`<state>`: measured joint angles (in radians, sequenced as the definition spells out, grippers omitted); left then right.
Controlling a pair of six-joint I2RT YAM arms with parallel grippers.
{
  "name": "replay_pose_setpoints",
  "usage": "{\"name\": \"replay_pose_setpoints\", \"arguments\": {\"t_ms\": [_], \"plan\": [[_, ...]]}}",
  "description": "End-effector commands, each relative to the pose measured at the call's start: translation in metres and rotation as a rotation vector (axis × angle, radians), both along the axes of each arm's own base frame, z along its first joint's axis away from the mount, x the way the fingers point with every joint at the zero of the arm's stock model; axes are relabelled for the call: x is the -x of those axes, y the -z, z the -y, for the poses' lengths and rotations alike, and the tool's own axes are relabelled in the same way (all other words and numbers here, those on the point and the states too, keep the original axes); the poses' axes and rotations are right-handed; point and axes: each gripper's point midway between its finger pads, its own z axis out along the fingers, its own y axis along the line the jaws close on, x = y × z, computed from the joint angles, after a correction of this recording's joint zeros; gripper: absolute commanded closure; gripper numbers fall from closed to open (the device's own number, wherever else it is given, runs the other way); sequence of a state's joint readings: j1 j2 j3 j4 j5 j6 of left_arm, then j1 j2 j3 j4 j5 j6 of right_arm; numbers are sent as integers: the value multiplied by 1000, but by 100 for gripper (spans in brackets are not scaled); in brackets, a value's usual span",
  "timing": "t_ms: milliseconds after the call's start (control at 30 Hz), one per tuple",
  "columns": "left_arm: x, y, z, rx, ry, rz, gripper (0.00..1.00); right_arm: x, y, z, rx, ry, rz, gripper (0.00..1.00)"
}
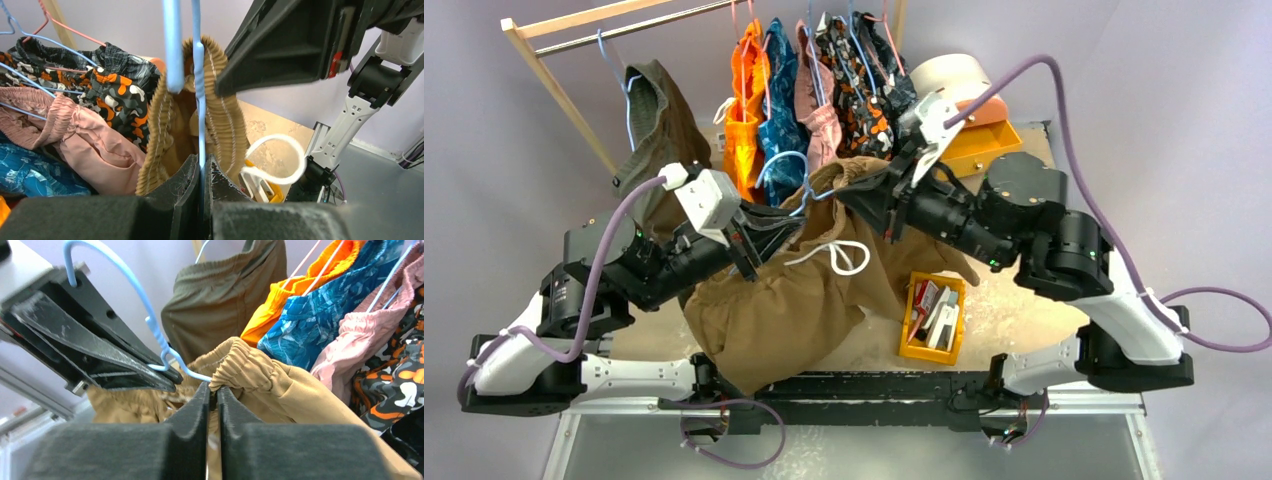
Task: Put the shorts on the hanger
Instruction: Hang the shorts on the hanger.
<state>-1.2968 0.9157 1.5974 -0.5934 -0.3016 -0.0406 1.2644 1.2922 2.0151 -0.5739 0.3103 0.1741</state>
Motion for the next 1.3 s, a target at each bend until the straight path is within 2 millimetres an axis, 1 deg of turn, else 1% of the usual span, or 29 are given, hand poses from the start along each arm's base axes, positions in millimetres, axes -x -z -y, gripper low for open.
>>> {"name": "replay_pose_setpoints", "arguments": {"t_ms": [0,33,67,100,200,300,367,467,600,633,733,800,833,933,967,1033,1167,1267], "plan": [[8,-48,-16,167,22,53,100,16,-17,7,-38,-77,24,70],[8,-49,-18,175,19,54,100,19,-21,10,-53,-85,32,56],[8,-51,-20,183,15,56,100,22,-27,16,-75,-91,41,47],[8,-52,-22,189,13,57,100,25,-34,24,-103,-94,52,43],[9,-55,-25,198,13,59,100,27,-46,43,-148,-72,71,40],[11,-55,-26,199,21,56,100,23,-51,61,-164,-23,94,39],[11,-55,-27,199,22,53,100,16,-49,70,-165,27,101,38],[13,-57,-29,209,28,54,100,13,-37,75,-152,56,90,36],[16,-59,-27,212,47,58,100,10,-20,67,-104,56,88,35],[18,-59,-26,210,59,57,100,10,-18,63,-90,48,100,35],[28,-58,-19,193,123,57,100,15,-23,54,-72,-8,164,35],[38,-53,-11,163,193,45,100,27,-23,44,-54,-97,210,35],[44,-50,-8,148,230,33,100,39,-24,38,-45,-172,241,36],[57,-31,6,72,318,-15,100,58,-23,31,-37,-293,301,36],[59,-22,10,40,330,-31,100,63,-23,29,-33,-324,316,36],[59,-13,14,8,338,-46,100,71,-22,26,-24,-375,332,36],[59,-11,16,4,345,-43,100,83,-18,20,0,-455,340,36],[59,-10,20,-3,351,-34,100,86,-7,10,39,-499,315,39]]}}
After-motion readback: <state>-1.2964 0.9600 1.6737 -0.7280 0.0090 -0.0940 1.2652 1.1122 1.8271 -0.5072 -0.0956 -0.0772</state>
